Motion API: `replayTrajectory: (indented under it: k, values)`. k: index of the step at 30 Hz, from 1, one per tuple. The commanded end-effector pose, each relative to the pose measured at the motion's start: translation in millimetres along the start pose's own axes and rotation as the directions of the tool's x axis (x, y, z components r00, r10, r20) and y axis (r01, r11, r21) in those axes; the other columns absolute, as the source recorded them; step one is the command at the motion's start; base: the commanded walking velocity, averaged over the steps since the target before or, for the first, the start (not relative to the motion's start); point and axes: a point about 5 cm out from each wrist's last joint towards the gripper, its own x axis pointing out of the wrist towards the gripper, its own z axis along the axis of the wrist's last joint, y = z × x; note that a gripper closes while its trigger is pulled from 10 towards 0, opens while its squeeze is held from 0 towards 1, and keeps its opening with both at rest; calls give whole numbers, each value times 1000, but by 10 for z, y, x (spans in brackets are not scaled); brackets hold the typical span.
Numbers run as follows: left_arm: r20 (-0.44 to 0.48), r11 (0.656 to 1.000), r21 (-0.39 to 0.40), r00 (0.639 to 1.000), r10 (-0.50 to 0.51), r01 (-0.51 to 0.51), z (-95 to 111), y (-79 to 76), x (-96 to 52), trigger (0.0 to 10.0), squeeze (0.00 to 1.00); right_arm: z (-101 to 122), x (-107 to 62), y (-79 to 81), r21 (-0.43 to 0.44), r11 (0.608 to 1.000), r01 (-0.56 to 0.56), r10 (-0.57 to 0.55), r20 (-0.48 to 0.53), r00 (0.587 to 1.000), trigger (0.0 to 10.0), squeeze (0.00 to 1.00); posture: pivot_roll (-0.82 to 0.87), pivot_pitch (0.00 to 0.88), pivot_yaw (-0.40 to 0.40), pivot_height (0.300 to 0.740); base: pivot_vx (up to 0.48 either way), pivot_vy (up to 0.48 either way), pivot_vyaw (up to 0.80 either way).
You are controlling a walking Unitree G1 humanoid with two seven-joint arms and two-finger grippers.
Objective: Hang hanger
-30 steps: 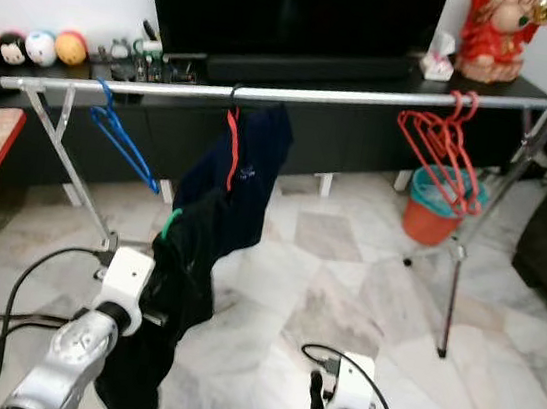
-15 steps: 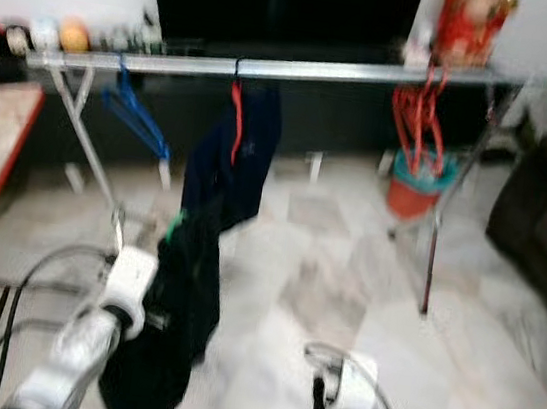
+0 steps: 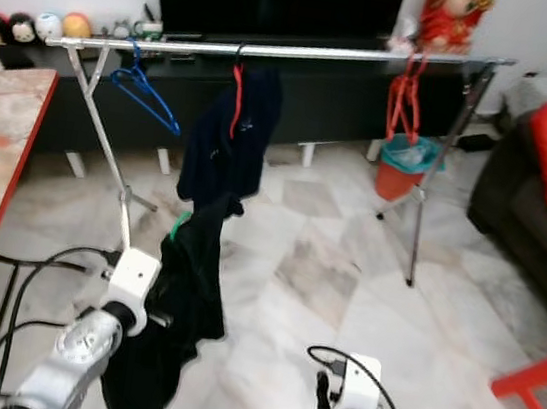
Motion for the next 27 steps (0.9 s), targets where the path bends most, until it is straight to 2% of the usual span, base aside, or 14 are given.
replayTrajectory:
  k: [1, 6, 8, 9, 11, 12, 17, 23, 25, 27]
  values:
    - [41, 1000, 10, 999, 0, -1, 105, 19, 28, 10000, 0, 63, 10, 16, -52, 998, -21, 23, 37, 999, 10000, 0, -7, 0, -3, 740, -270, 0, 0]
    - [47, 1000, 11, 999, -9, 9, 130, 11, 40, 10000, 0, 102, 10, 43, -67, 996, -67, 71, 68, 995, 10000, 0, -14, 0, -3, 740, -270, 0, 0]
    - [60, 1000, 7, 998, -14, 14, 179, 3, 65, 10000, 0, 130, 8, 70, -74, 991, -109, 115, 91, 989, 10000, 0, -18, 0, -4, 740, -270, 0, 0]
    - [72, 1000, 4, 997, -20, 20, 222, -9, 86, 10000, 0, 155, 8, 105, -104, 980, -172, 182, 97, 979, 10000, 0, -17, 0, -5, 740, -270, 0, 0]
    - [75, 1000, 4, 997, -22, 22, 232, -13, 91, 10000, 0, 161, 8, 116, -120, 974, -192, 204, 95, 974, 10000, 0, -17, 0, -5, 740, -270, 0, 0]
    - [80, 1000, 6, 996, -28, 28, 255, -18, 100, 10000, 0, 179, 8, 149, -183, 951, -248, 266, 83, 960, 10000, 0, -16, 0, -4, 740, -266, 0, 0]
    - [81, 999, 24, 996, -35, 33, 279, -9, 106, 10000, 0, 199, 0, 180, -201, 934, -296, 319, 93, 943, 10000, 0, -14, 0, -4, 740, -104, 0, 0]
    - [89, 998, 33, 995, -49, 46, 343, 7, 133, 10000, 0, 238, -22, 251, -292, 869, -400, 441, 88, 893, 10000, 0, -25, 0, -4, 740, 0, 0, 0]
    - [102, 997, 38, 993, -65, 62, 398, -7, 149, 10000, 0, 795, -65, 212, -402, 796, -453, 577, 274, 770, 10000, 0, -23, 0, -6, 740, 0, 0, 0]
    - [116, 996, 44, 990, -84, 79, 458, -20, 160, 10000, 0, 908, -111, 222, -428, 765, -481, 624, 309, 718, 10000, 0, -21, 0, -6, 740, 0, 0, 0]
